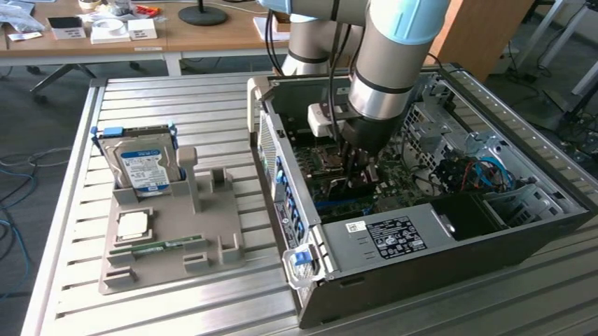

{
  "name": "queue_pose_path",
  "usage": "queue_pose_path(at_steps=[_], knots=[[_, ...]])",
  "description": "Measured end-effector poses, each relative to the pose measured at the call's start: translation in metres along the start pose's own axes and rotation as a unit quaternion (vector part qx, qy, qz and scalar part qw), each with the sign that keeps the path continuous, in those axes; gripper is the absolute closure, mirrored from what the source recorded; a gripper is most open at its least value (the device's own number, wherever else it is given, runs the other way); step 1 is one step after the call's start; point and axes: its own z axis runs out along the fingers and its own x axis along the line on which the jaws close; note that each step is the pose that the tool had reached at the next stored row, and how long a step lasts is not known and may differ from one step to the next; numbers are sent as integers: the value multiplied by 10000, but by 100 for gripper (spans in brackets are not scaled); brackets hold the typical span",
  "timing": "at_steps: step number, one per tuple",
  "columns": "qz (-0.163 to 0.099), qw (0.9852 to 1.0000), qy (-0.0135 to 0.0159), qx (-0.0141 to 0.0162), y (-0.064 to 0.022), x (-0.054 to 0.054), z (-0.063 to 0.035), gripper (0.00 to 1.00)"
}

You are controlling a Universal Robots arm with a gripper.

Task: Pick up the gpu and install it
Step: 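Insert the gpu into the slot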

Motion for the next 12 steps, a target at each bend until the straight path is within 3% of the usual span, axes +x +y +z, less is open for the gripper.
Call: queue_pose_path(at_steps=[12], knots=[[0,10000,1,-1,10,3,46,73]])
